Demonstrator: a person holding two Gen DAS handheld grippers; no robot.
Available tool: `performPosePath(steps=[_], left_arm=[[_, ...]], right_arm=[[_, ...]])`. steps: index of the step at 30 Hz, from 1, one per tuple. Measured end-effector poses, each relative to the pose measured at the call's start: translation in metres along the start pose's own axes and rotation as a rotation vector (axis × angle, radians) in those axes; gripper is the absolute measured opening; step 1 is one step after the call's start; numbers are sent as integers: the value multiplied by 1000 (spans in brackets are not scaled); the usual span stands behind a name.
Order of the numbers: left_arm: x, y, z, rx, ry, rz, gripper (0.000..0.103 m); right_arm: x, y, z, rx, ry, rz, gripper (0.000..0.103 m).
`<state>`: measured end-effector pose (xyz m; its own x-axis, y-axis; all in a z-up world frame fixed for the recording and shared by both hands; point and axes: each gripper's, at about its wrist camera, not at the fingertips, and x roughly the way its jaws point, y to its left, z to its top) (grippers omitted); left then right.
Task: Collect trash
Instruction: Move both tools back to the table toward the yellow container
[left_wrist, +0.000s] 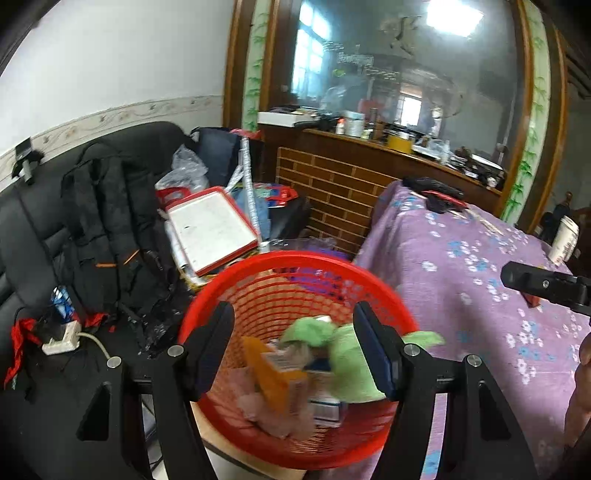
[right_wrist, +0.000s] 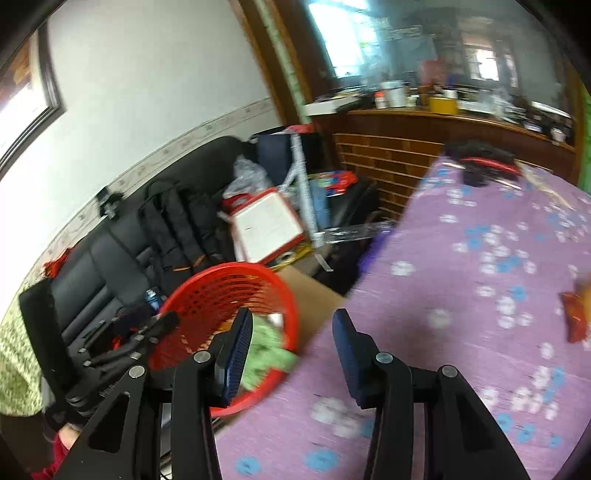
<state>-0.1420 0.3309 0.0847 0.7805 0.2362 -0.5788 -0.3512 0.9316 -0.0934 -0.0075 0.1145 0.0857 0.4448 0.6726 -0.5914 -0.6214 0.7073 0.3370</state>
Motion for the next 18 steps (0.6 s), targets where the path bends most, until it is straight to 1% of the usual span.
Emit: performPosePath(steps=[3, 5, 7, 9, 10, 12, 14, 15, 17, 18], left_arm=[[-3, -27, 2, 45, -2, -36, 67], [-4, -45, 3, 76, 0, -59, 67], [-5, -68, 4, 118, 4, -84, 68], [-5, -95, 5, 165, 12, -121, 69], [-4, -102, 5, 177, 16, -133, 69], [-2, -128, 6, 215, 25, -160, 69], [2, -151, 8, 251, 42, -186, 69], [5, -168, 9, 274, 61, -214, 69], [11, -189, 11, 305, 89, -251, 69], [16, -205, 11, 324, 116, -274, 69]], right_arm=[[-24, -40, -6, 50, -23, -76, 49], [-40, -66, -9, 87, -35, -106, 49], [-61, -98, -12, 123, -56, -174, 49], [-83, -136, -11, 178, -79, -223, 49], [-93, -152, -9, 202, -89, -243, 49], [-110, -187, -2, 237, -102, -319, 49], [-118, -219, 6, 255, -96, -393, 49], [-120, -238, 11, 267, -83, -430, 48], [-120, -268, 19, 296, -72, -459, 48], [-118, -281, 21, 313, -67, -459, 48]])
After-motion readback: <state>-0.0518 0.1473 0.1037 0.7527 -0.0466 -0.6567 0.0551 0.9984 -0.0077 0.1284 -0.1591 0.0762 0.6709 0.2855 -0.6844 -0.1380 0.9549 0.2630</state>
